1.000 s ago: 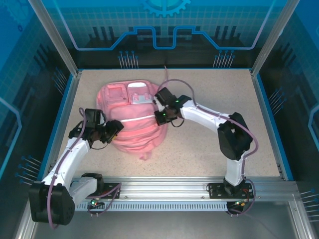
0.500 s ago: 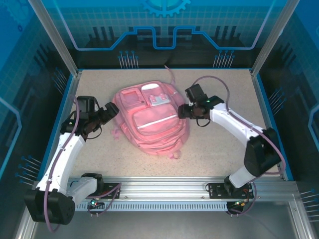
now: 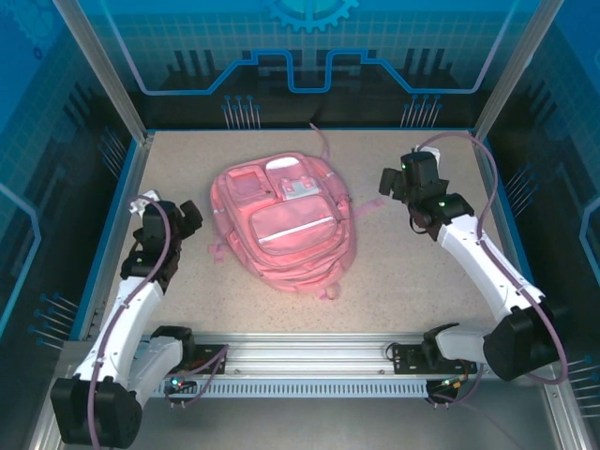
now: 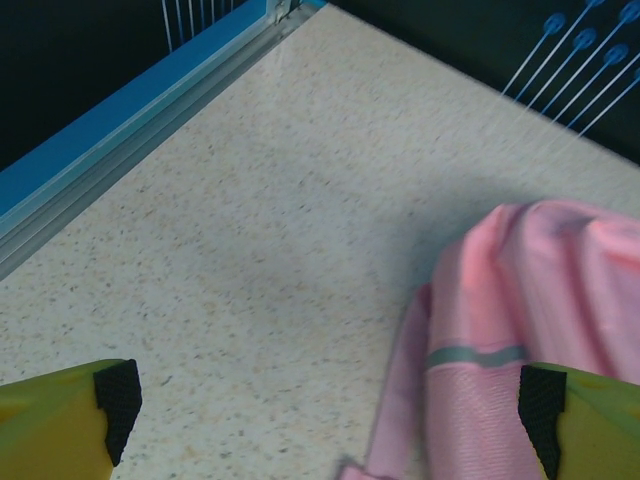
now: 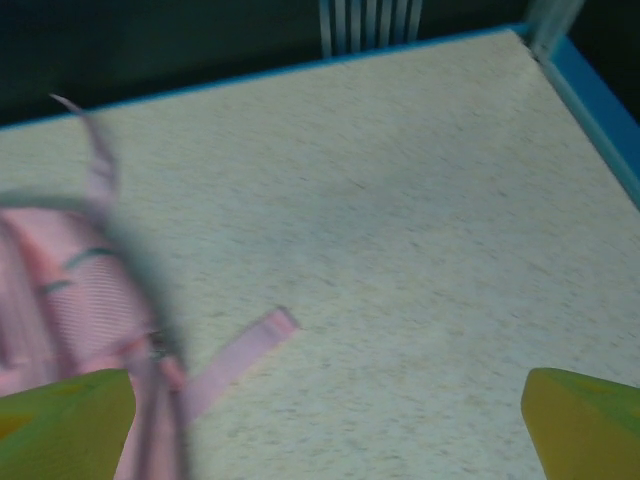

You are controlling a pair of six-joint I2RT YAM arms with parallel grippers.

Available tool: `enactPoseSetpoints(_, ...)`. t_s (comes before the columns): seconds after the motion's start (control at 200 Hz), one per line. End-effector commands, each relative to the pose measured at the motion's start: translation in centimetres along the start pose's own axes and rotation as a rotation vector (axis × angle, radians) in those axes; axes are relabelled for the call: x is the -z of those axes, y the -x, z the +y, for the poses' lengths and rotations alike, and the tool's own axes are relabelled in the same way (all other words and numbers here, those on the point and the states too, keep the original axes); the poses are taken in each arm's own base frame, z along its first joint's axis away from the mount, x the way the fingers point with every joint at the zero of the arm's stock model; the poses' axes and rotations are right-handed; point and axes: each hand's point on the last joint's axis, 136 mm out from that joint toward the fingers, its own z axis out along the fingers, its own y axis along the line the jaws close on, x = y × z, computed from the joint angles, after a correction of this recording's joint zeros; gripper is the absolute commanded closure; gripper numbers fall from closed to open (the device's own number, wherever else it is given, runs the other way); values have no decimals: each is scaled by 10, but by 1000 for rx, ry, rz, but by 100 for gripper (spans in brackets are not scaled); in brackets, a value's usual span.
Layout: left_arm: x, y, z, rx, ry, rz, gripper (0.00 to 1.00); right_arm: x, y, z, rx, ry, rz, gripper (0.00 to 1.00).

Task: Pack the student bag

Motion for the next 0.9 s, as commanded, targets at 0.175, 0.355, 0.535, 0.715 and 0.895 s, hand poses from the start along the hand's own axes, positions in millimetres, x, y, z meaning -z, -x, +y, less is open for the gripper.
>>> enactPoseSetpoints(0.175, -17, 1, 15, -75, 31, -178, 1, -45, -54, -32, 131, -105, -52, 0)
enactPoseSetpoints(0.355, -32, -9, 24, -75, 72, -201, 1, -61, -70, -30, 228, -127, -143, 0)
enactPoseSetpoints(0.535, -48, -14, 6, -113, -20, -214, 1, -74, -77, -22, 239, -85, -201, 0)
enactPoseSetpoints(0.715, -55, -18, -29, -178, -216, -255, 1, -79, -81, 0, 312, 86, -196, 0)
enactPoseSetpoints(0.895, -65, -36, -50, -222, -335, -229, 3, -72, -75, -20, 230, 126, -267, 0)
